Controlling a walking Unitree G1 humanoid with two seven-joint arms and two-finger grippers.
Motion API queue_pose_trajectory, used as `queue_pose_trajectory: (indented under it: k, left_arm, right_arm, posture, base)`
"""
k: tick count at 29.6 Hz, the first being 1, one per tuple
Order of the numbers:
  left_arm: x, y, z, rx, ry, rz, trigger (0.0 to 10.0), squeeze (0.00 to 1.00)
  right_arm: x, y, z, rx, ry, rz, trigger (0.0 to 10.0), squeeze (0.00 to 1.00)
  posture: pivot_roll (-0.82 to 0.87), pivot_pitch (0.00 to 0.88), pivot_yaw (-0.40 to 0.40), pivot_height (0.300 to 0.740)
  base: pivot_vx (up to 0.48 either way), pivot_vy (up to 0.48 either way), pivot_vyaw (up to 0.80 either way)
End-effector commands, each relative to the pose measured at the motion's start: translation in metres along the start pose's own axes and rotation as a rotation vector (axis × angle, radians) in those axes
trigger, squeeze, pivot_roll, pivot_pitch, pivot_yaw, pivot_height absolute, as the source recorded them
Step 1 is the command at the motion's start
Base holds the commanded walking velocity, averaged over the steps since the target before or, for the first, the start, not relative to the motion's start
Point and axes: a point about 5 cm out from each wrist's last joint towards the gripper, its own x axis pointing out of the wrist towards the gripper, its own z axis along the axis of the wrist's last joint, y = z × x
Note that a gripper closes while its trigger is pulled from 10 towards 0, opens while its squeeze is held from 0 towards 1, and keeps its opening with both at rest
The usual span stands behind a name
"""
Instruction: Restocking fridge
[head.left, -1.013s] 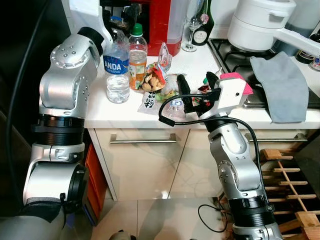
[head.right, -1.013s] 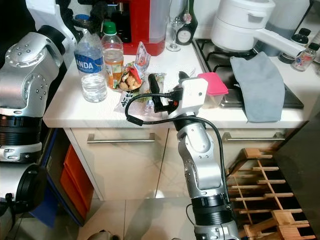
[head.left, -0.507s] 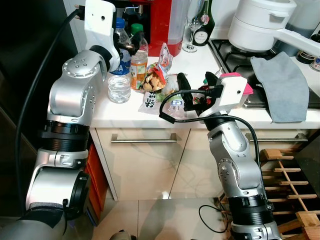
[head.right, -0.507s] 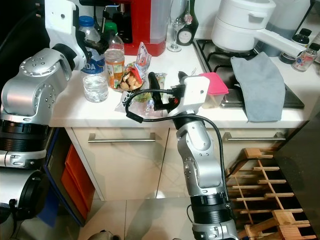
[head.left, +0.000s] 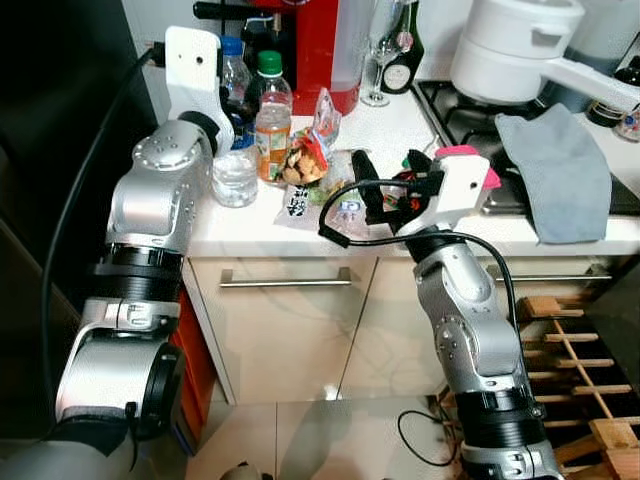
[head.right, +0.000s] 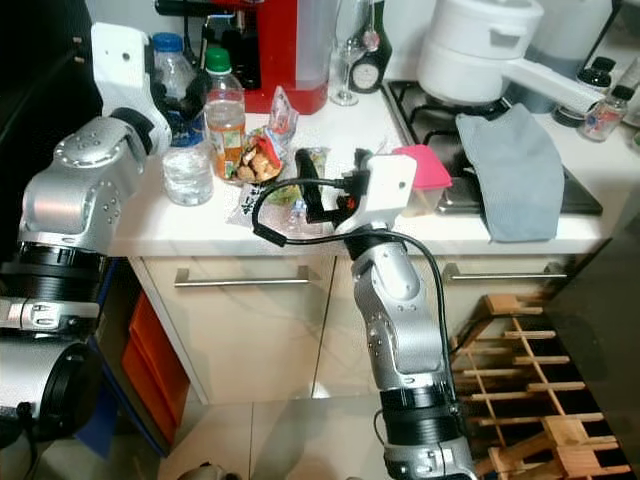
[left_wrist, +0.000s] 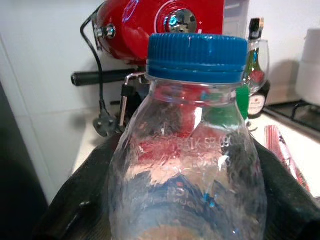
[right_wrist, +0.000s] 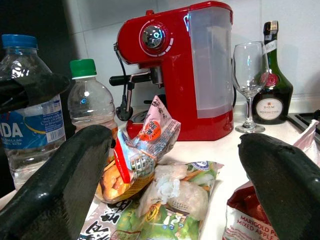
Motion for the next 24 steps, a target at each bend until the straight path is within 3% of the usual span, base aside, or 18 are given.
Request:
queue_pose_trajectory:
  k: [1, 7, 11, 16, 18, 24]
  left_arm:
    - [-0.001, -0.002, -0.024, 0.036, 0.097, 0.003, 0.0, 0.00]
    - [-0.004, -0.004, -0.018, 0.029, 0.056, -0.007, 0.0, 0.00]
    - [-0.009, 0.005, 0.001, 0.015, -0.044, 0.051, 0.0, 0.00]
    - [-0.023, 0.022, 0.045, 0.135, -0.231, 0.207, 0.0, 0.00]
    - [-0.029, 0.023, 0.056, 0.141, -0.287, 0.226, 0.0, 0.00]
    - [-0.037, 0.015, 0.043, 0.074, -0.288, 0.185, 0.0, 0.00]
  right_arm:
    - [0.003, 0.001, 0.002, 0.000, 0.002, 0.015, 10.0, 0.13]
    - [0.003, 0.001, 0.001, -0.002, 0.007, 0.017, 10.0, 0.13]
    - [0.004, 0.001, 0.001, -0.002, 0.007, 0.018, 10.0, 0.13]
    - [0.005, 0.003, 0.001, 0.002, 0.007, 0.026, 10.0, 0.13]
    - [0.006, 0.003, 0.000, 0.007, 0.010, 0.030, 10.0, 0.13]
    - [0.008, -0.006, -0.005, 0.105, 0.040, -0.028, 10.0, 0.12]
  posture:
    - [-0.01, 0.000, -0.020, 0.740]
    - [-0.01, 0.000, -0.021, 0.740]
    - [-0.01, 0.000, -0.023, 0.740]
    - [0.01, 0.000, -0.028, 0.740]
    - [0.01, 0.000, -0.027, 0.740]
    - [0.02, 0.000, -0.023, 0.740]
  base:
    - [0.000, 0.000, 0.00]
    - [0.000, 0.000, 0.00]
    - [0.000, 0.000, 0.00]
    - [0.000, 0.000, 0.00]
    - [0.000, 0.000, 0.00]
    - [0.000, 0.000, 0.00]
